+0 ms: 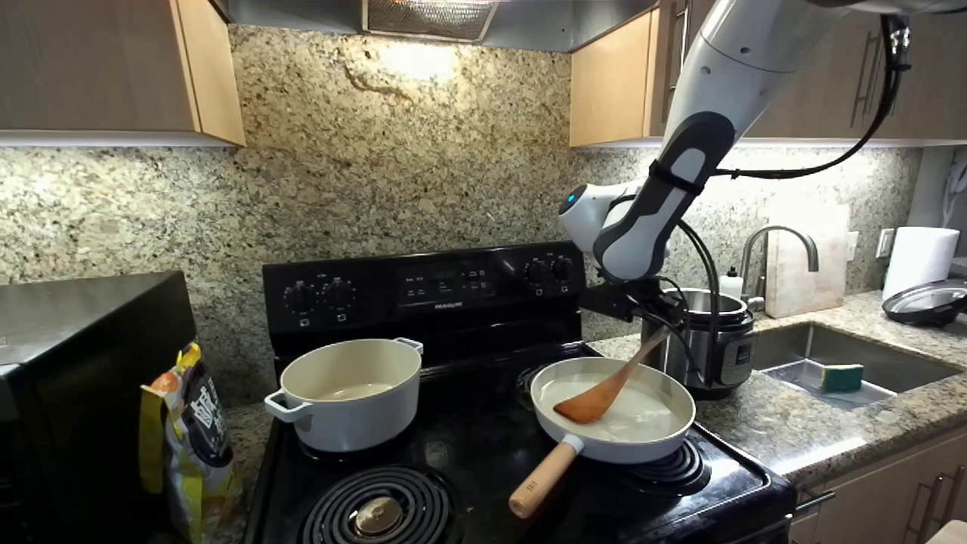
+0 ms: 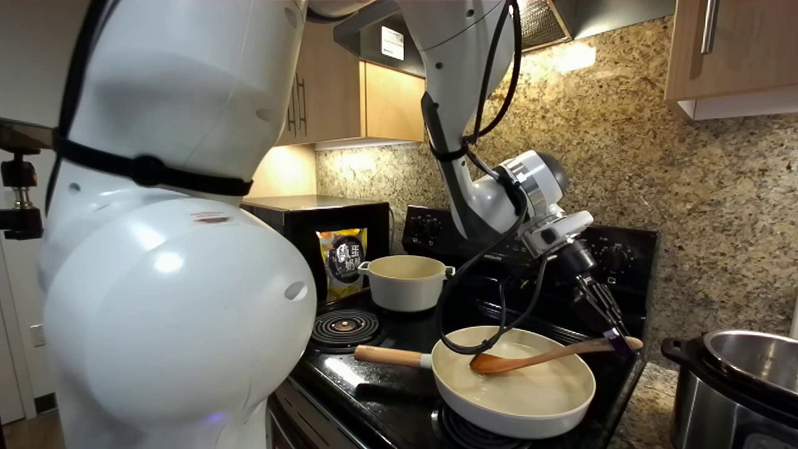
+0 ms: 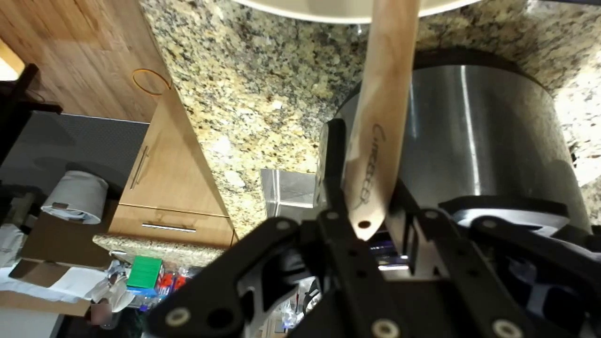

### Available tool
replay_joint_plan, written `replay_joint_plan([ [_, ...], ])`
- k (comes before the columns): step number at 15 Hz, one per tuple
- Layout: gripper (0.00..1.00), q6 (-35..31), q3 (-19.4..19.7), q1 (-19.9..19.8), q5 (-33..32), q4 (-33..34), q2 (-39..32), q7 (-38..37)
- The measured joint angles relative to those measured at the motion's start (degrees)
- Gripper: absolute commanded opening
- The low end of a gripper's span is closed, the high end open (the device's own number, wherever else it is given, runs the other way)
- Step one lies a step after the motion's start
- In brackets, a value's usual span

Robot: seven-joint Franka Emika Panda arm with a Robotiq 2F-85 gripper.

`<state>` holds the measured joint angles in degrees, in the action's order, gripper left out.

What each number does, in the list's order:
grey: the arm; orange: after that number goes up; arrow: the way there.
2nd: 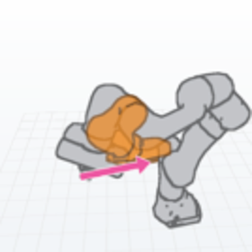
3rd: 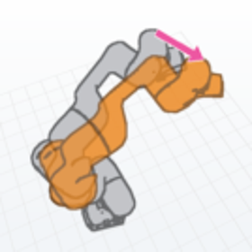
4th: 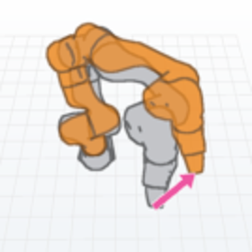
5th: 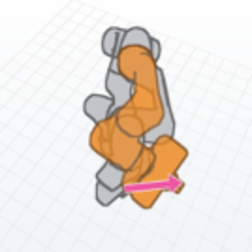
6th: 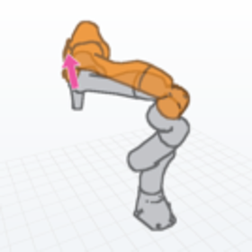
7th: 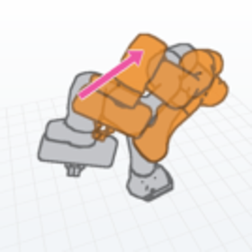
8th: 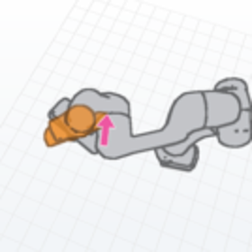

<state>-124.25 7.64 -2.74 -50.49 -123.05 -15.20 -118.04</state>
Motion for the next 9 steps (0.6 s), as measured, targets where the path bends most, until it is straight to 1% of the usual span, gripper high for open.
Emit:
replay_joint_plan([
  [4, 0.11, -0.05, 1.43, -1.03, 0.00, -2.22, 0.48, 0.03],
  [9, 0.11, -0.70, 3.85, -3.98, 0.09, -3.07, 1.69, 0.30],
])
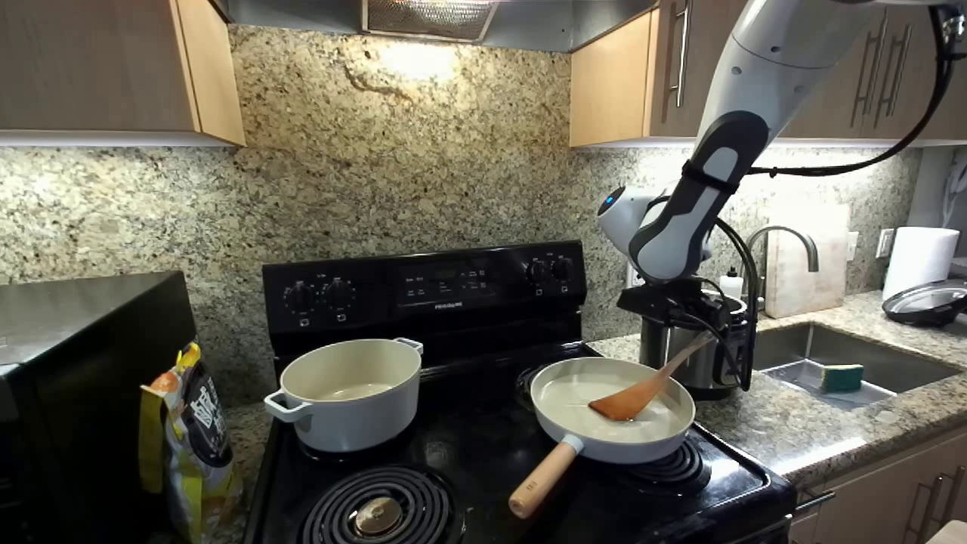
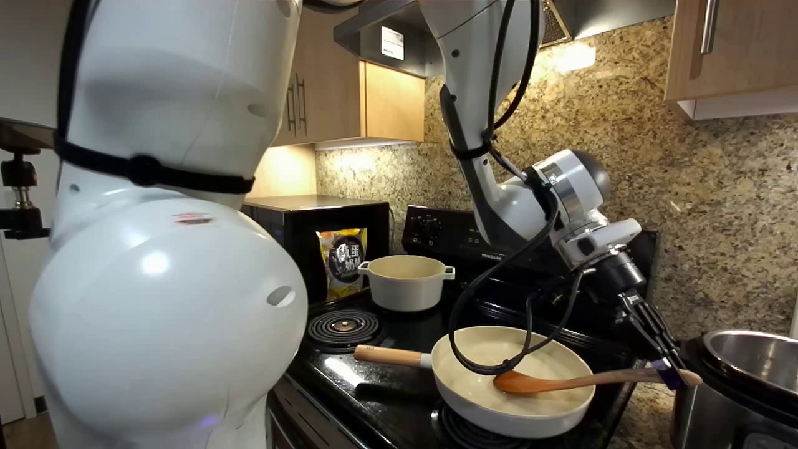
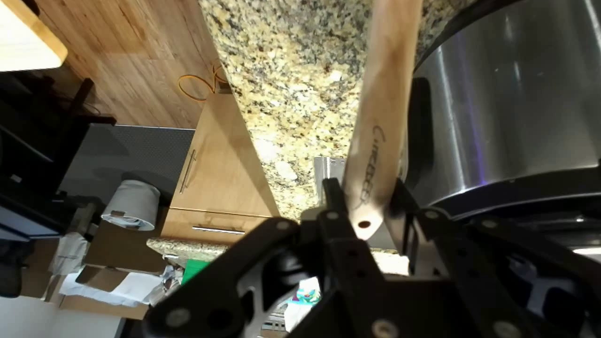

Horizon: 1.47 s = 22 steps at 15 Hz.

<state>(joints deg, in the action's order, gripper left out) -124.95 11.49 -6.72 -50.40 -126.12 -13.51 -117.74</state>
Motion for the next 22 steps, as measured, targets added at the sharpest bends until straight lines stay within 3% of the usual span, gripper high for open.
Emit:
replay_joint_plan([
  [4, 0.11, -0.75, 0.35, -1.34, 3.64, 1.61, -0.05, 0.69],
  [11, 0.11, -0.74, -1.65, 0.18, 7.71, 6.35, -3.66, 1.68],
  [18, 0.11, -0.71, -2.11, 1.83, 7.61, 3.99, -4.40, 8.59],
  [22, 0.11, -0.50, -0.46, 1.24, 7.63, 3.41, -4.37, 12.96],
])
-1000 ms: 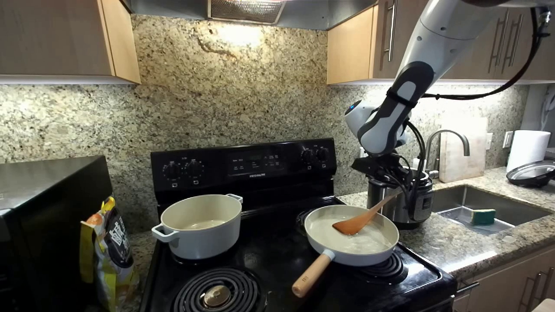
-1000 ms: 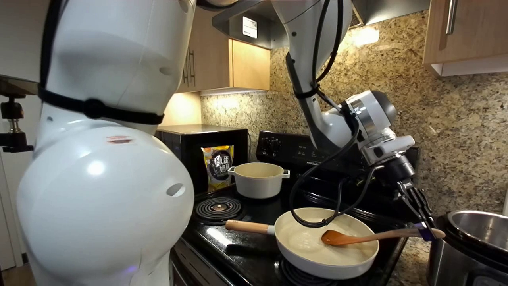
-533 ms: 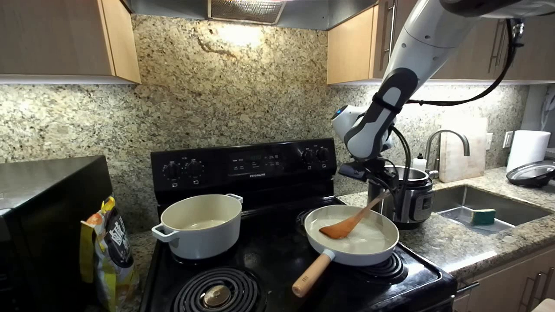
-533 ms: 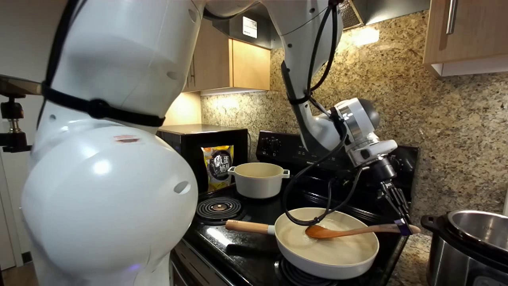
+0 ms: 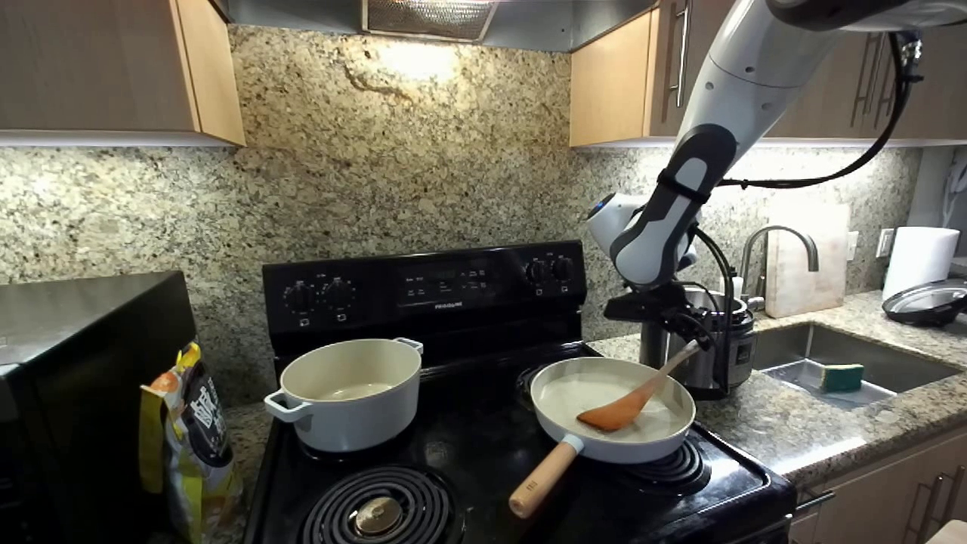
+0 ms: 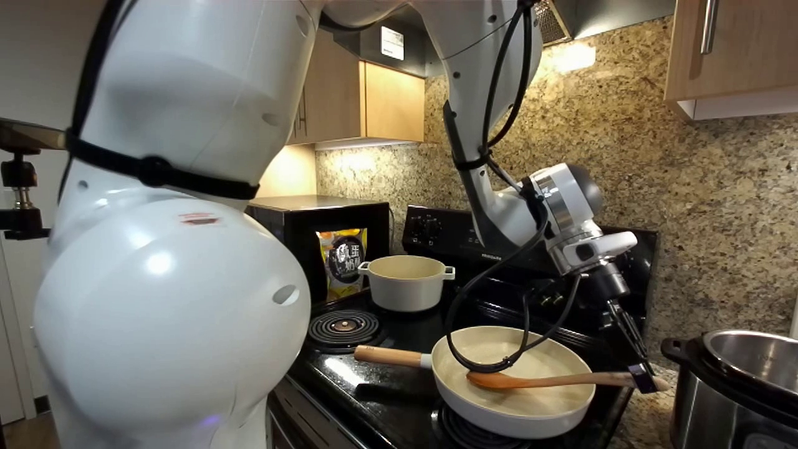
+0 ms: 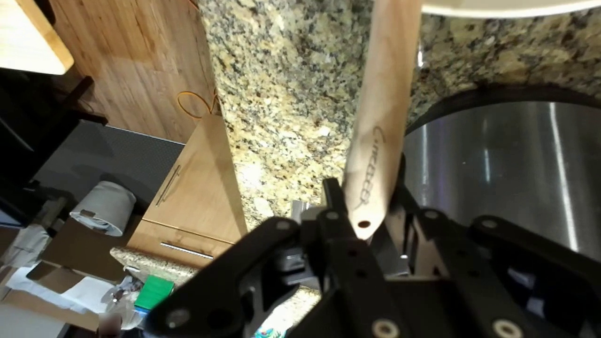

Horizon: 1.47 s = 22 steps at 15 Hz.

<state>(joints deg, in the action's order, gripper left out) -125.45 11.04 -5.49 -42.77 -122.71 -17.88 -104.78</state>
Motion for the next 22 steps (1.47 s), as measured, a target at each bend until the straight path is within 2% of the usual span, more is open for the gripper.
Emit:
replay_joint_plan([
  [6, 0.11, 0.29, 2.46, -1.10, 0.69, 1.97, 0.05, 0.51],
  [12, 0.11, -0.03, 2.19, -0.82, 4.25, 4.48, -0.72, -0.18],
  [22, 0.11, 0.29, 1.75, 2.01, 3.06, 4.40, -3.66, 0.06],
])
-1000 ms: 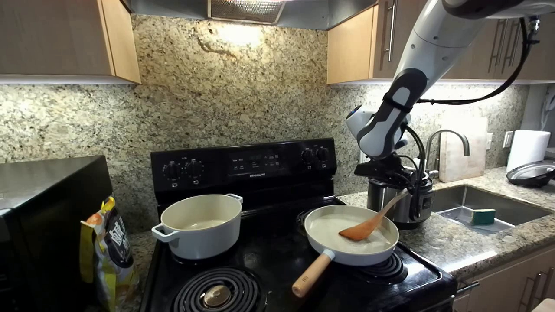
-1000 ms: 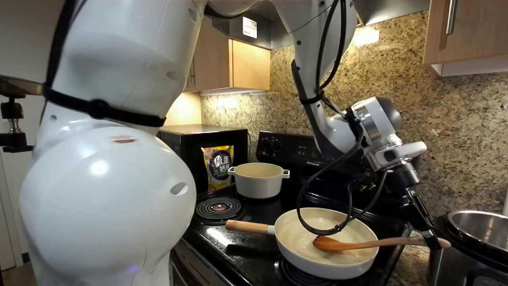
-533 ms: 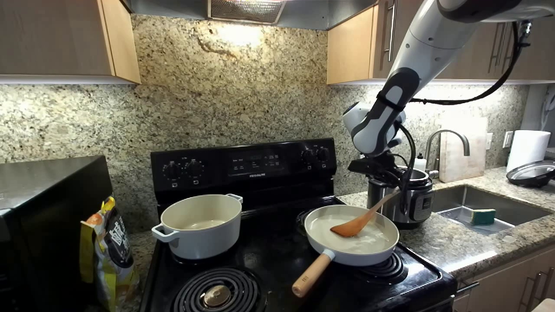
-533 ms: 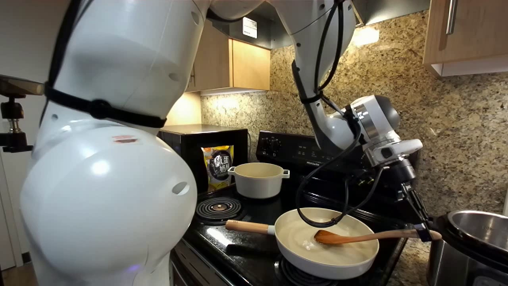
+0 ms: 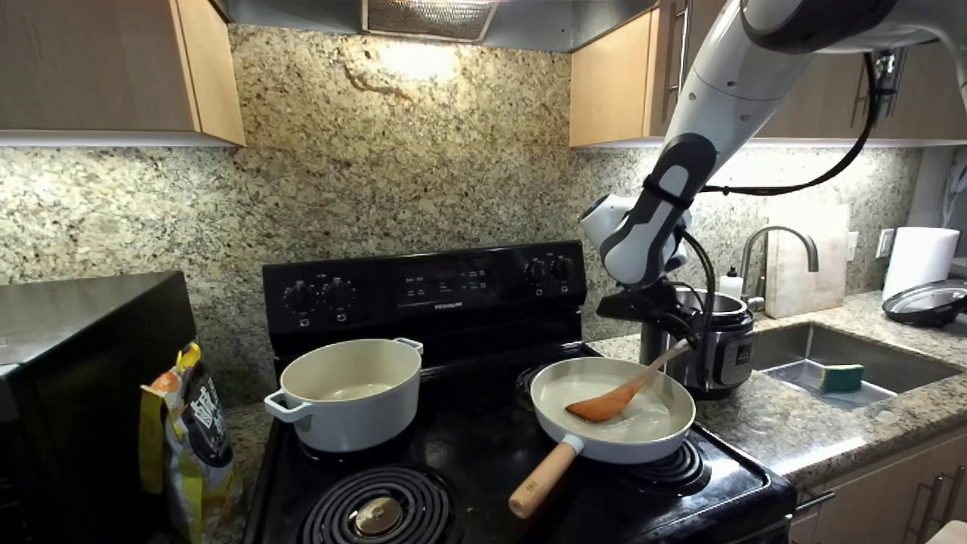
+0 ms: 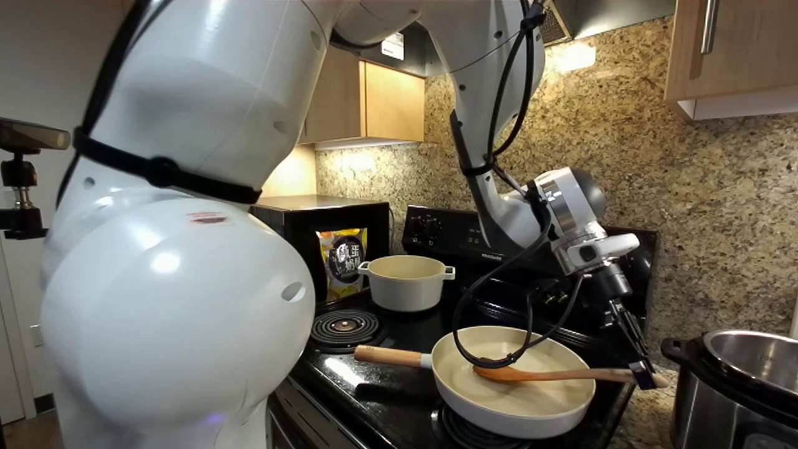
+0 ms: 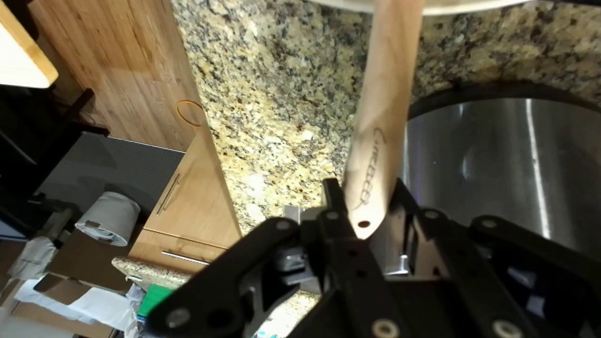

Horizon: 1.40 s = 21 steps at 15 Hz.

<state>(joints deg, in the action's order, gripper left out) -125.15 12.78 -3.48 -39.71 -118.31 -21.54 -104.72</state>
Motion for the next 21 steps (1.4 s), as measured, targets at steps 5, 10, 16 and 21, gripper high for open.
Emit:
replay_joint_plan([
  [5, 0.11, -0.38, 0.39, -0.43, 1.22, -1.64, 0.11, 0.10],
  [10, 0.11, -3.90, 1.99, -3.35, 10.70, -1.45, 1.50, -0.04],
  [16, 0.11, -5.98, 4.06, -3.29, 13.03, 0.35, 1.64, -1.72],
  [21, 0.11, -5.97, 4.39, -1.20, 11.44, 1.02, 0.78, -2.95],
])
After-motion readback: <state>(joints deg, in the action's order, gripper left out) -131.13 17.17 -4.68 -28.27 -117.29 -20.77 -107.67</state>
